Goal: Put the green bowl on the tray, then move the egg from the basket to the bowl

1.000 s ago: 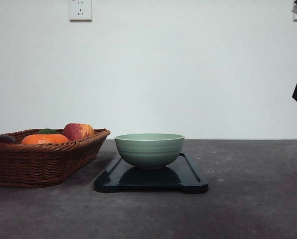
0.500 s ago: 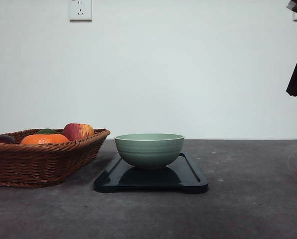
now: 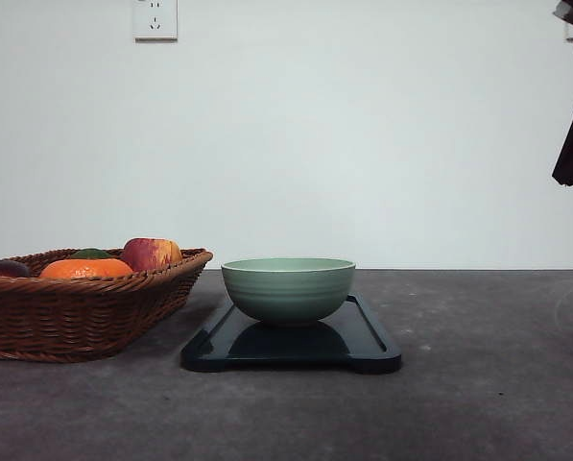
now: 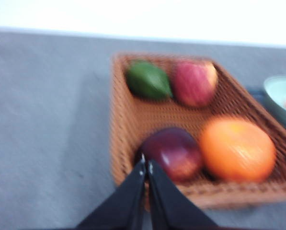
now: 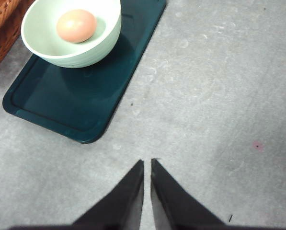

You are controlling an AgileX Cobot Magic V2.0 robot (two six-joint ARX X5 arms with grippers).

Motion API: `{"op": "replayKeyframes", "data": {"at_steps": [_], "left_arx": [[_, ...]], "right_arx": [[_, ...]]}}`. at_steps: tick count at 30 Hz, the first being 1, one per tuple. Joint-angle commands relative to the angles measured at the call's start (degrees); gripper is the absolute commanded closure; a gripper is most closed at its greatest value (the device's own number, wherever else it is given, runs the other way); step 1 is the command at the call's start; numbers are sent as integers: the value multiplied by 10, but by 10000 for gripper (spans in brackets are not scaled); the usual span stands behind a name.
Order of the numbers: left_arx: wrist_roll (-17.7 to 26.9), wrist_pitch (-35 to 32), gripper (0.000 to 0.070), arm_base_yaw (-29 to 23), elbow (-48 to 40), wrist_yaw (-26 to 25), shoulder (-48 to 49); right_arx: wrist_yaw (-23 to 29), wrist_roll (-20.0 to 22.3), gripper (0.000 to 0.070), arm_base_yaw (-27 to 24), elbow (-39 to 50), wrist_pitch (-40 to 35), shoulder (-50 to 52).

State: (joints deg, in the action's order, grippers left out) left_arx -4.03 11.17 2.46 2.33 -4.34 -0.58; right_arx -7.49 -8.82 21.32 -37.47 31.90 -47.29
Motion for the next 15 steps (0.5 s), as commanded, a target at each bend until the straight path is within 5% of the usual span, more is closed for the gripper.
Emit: {"op": "replayKeyframes", "data": {"at_steps": [1, 15], "left_arx": [[4, -7, 700, -3, -13, 5, 4], [-1, -21, 700, -3, -16, 5, 4]], "right_arx": [[0, 3, 682, 2, -4, -6, -2], [0, 3, 682, 2, -4, -6, -2]]}}
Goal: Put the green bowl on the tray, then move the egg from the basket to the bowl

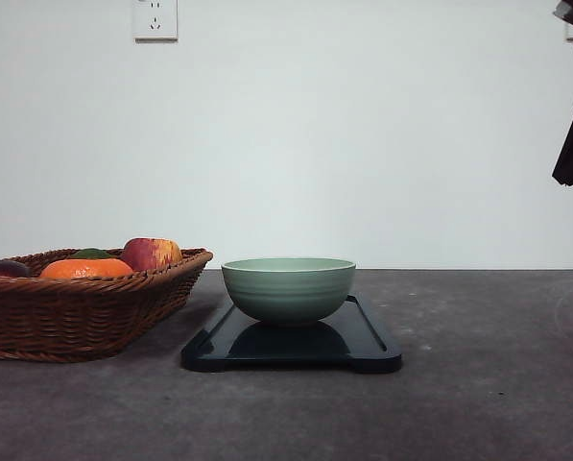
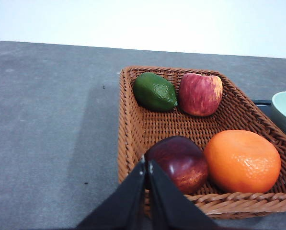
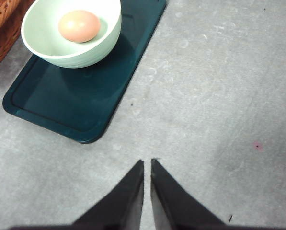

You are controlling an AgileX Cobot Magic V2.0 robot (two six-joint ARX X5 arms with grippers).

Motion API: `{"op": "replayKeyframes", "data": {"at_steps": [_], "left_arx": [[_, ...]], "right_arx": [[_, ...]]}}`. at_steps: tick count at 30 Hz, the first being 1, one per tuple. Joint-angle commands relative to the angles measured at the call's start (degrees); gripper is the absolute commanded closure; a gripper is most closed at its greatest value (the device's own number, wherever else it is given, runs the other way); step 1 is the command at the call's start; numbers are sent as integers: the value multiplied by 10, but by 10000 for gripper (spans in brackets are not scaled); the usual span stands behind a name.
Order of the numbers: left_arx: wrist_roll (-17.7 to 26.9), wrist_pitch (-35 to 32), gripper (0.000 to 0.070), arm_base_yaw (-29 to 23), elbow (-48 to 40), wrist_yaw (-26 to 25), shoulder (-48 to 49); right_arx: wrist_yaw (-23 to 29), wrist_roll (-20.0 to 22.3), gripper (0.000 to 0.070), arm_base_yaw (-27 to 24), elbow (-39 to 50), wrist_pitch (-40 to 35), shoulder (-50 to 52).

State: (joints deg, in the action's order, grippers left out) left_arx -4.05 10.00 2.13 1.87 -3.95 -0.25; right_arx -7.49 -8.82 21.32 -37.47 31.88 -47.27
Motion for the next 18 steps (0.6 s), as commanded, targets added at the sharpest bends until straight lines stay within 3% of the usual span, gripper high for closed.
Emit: {"op": "replayKeyframes", "data": {"at_steps": [1, 6, 9, 13, 18], "left_arx": [[-1, -9, 700, 0, -11, 1, 1], [-1, -9, 700, 0, -11, 1, 1], [-1, -9, 700, 0, -11, 1, 1], [-1, -9, 700, 0, -11, 1, 1], [-1, -9, 700, 0, -11, 1, 1]], "right_arx": [[0, 3, 682, 2, -4, -6, -2], [1, 3, 682, 2, -4, -6, -2], [29, 58, 682, 2, -1, -23, 19], [87, 99, 682, -15, 55, -113, 82], [91, 101, 682, -73, 178, -228, 192]]}}
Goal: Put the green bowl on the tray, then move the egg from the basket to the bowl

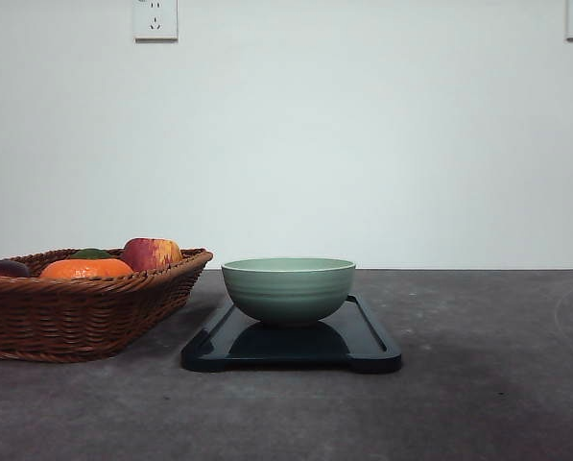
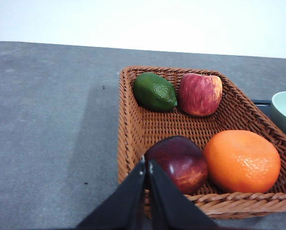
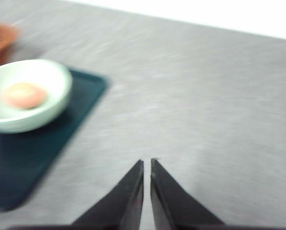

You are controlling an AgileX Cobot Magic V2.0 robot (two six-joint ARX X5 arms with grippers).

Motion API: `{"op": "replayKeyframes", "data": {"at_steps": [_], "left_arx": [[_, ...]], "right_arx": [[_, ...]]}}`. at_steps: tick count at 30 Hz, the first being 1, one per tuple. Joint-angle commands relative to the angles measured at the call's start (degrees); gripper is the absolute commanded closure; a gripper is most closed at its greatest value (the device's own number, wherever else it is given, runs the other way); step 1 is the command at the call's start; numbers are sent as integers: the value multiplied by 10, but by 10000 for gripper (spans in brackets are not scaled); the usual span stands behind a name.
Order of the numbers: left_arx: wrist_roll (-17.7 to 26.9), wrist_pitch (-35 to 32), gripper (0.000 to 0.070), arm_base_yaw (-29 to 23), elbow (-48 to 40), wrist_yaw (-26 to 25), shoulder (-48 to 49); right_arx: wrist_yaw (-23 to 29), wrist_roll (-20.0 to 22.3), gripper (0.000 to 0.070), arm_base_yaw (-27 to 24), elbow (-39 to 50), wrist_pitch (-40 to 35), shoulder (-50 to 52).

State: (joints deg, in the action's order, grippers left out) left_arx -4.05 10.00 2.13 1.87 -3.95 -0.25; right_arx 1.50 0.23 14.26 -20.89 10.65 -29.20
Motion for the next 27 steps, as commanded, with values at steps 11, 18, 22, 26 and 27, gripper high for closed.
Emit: {"op": "replayKeyframes", "data": {"at_steps": [11, 18, 22, 26, 27], "left_arx": [[-1, -9, 700, 0, -11, 1, 1], [-1, -10, 700, 0, -11, 1, 0], [0, -10, 700, 0, -11, 1, 1], [-1, -9, 700, 0, -11, 1, 0], [-1, -9, 700, 0, -11, 1, 1]], "right_arx": [[3, 14, 682, -93, 201, -80, 264], [0, 13, 682, -114, 202, -46, 290], [0, 13, 682, -114, 202, -46, 290], [0, 13, 682, -114, 202, -46, 290], [0, 13, 682, -114, 202, -46, 290]]}}
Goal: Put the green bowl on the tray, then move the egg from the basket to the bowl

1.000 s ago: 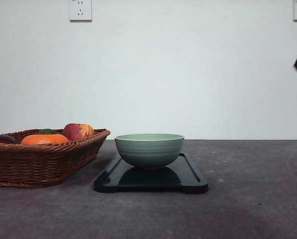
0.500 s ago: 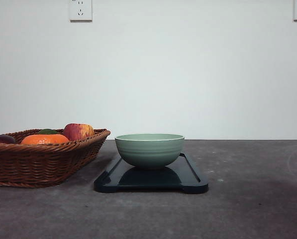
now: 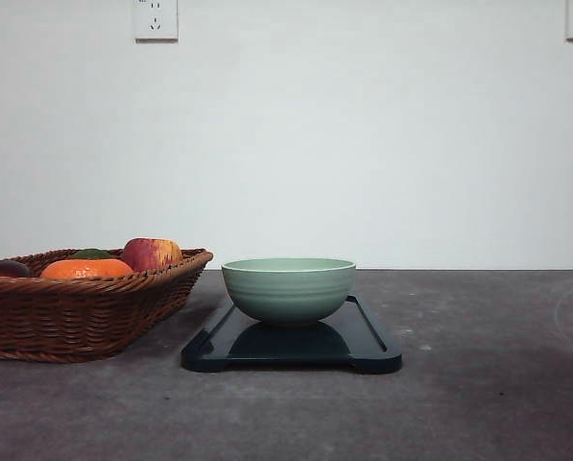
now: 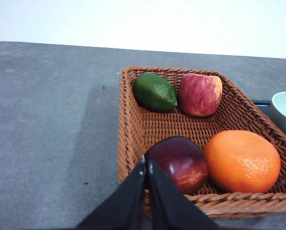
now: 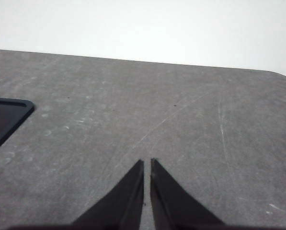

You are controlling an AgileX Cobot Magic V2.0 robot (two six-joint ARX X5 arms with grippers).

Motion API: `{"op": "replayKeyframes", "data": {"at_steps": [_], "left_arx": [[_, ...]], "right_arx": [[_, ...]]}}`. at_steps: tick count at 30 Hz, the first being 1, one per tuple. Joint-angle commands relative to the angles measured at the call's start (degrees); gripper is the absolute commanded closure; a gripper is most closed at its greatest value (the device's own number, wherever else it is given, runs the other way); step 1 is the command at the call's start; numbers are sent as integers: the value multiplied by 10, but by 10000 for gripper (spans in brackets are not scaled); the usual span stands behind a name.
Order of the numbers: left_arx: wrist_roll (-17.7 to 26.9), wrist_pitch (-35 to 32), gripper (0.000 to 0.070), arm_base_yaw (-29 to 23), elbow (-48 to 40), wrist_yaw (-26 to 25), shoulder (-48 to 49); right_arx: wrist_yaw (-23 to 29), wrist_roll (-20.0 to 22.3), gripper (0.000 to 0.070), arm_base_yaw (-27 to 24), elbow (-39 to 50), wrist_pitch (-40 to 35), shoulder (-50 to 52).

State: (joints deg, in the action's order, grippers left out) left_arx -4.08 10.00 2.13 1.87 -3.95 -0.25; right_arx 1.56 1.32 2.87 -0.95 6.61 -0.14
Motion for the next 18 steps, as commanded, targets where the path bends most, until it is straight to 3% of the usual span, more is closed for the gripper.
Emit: {"op": "replayKeyframes", "data": {"at_steps": [1, 18], "left_arx": [[0, -10, 700, 0, -11, 1, 0], [0, -10, 700, 0, -11, 1, 0]], "right_arx": [[0, 2, 682, 0, 3, -6, -1], [0, 2, 682, 0, 3, -6, -1]]}}
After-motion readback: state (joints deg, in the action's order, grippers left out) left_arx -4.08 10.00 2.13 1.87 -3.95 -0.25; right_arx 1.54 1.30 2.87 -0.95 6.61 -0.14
